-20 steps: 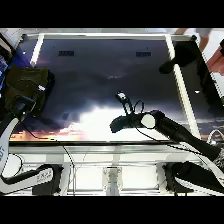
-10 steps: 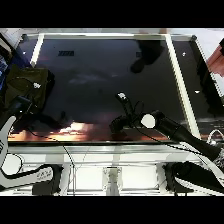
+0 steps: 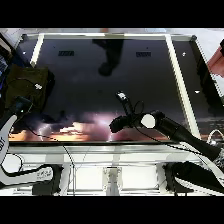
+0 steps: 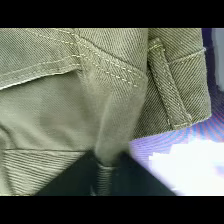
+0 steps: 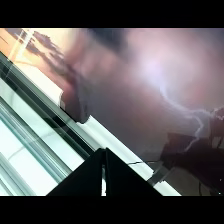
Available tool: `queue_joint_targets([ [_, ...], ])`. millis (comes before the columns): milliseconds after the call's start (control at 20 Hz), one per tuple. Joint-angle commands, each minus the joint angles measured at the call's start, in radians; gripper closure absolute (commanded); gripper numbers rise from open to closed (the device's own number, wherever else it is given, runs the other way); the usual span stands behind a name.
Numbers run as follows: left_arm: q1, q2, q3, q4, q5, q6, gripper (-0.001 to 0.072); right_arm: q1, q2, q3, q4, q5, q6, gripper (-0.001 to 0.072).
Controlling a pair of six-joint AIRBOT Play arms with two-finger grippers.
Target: Fold the clothes and pants, and hang the long-sleeved shirts on hangers.
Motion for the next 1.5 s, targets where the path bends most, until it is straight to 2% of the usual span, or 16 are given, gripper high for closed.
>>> queue_joint_targets([
  [0,0.000,0.035,0.013,0.007,-0.048,0.005,0.0644,0.000,0.000,0.000,0.000,0.000,0.002,0.0692],
  [100,-0.001,0.101,0.049,-0.027,-0.070,0.000,0.0644,0.000,0.000,0.002,-0.003,0.001,0.002,0.0692],
  [250,-0.021,0.251,0.144,-0.194,-0.070,0.004,0.0645,-0.005,0.002,0.034,-0.053,0.069,0.001,0.0692],
  [300,-0.039,0.301,0.198,-0.297,-0.087,0.048,0.0646,-0.011,0.002,0.055,-0.089,0.114,0.001,0.0692],
  [400,-0.094,0.358,0.345,-0.563,-0.201,0.219,0.0647,-0.020,0.012,0.101,-0.170,0.212,0.001,0.0692],
  [450,-0.126,0.365,0.432,-0.687,-0.295,0.298,0.0647,-0.028,0.028,0.122,-0.222,0.249,0.002,0.0692],
  [550,-0.204,0.353,0.617,-0.890,-0.489,0.378,0.0647,-0.058,0.084,0.153,-0.308,0.306,0.001,0.0692],
  [800,-0.415,0.213,0.963,-1.126,-0.886,0.384,0.0647,-0.206,0.279,0.156,-0.416,0.445,-0.007,0.0692],
  [1000,-0.604,0.099,0.992,-1.133,-0.912,0.380,0.0647,-0.267,0.377,0.143,-0.421,0.540,-0.013,0.0691],
  [1050,-0.642,0.066,0.992,-1.127,-0.911,0.372,0.0646,-0.264,0.393,0.130,-0.404,0.529,-0.015,0.0666],
  [1200,-0.730,-0.019,0.992,-1.111,-0.912,0.329,0.0645,-0.230,0.398,0.065,-0.293,0.401,-0.066,0.0323],
  [1250,-0.749,-0.036,0.992,-1.111,-0.912,0.329,0.0645,-0.208,0.397,0.031,-0.289,0.337,-0.099,0.0187],
  [1300,-0.766,-0.045,0.992,-1.111,-0.912,0.329,0.0645,-0.188,0.395,-0.005,-0.292,0.284,-0.124,0.0151],
  [1450,-0.789,-0.049,0.992,-1.093,-0.912,0.329,0.0645,-0.119,0.354,-0.084,-0.263,0.174,-0.137,0.0151],
])
